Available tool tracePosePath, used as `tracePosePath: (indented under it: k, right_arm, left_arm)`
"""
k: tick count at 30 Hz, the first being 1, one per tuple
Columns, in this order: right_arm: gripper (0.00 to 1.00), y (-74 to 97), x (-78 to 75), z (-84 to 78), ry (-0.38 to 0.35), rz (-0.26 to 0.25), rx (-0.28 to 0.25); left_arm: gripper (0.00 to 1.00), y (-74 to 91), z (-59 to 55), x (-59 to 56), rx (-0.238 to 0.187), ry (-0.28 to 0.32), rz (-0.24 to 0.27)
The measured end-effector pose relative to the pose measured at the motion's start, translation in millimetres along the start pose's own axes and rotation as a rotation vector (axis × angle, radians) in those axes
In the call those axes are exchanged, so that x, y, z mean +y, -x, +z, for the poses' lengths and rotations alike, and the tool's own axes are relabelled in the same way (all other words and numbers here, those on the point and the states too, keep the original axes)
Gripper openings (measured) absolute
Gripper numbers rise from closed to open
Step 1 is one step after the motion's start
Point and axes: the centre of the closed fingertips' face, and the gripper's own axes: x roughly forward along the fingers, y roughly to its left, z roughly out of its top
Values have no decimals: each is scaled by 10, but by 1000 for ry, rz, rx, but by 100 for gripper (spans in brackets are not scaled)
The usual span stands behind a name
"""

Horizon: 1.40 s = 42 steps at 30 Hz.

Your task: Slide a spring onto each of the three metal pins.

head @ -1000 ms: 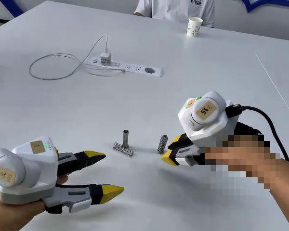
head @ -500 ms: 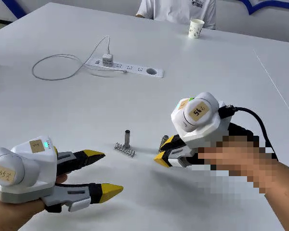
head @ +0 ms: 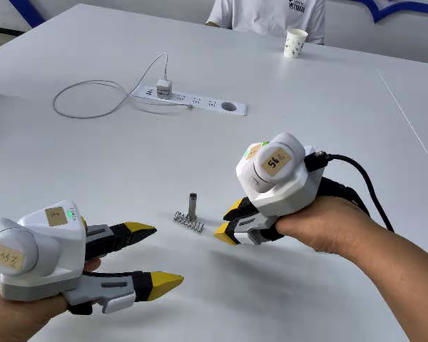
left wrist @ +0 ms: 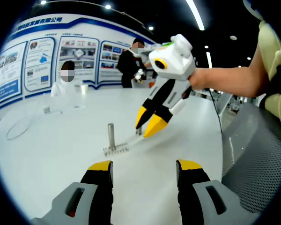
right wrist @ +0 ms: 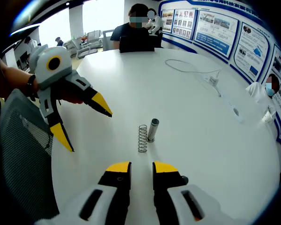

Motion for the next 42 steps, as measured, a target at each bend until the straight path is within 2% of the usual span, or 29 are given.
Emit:
tracePosePath:
  k: [18,42]
  right_arm:
    - [19,-241,-13,100,-34,11,-26]
    - [15,-443,-16,51,-60,18,-6]
  left_arm:
    - [55,2,-25,16,5,7,2]
    - [54,47,-70,47,17,16,12]
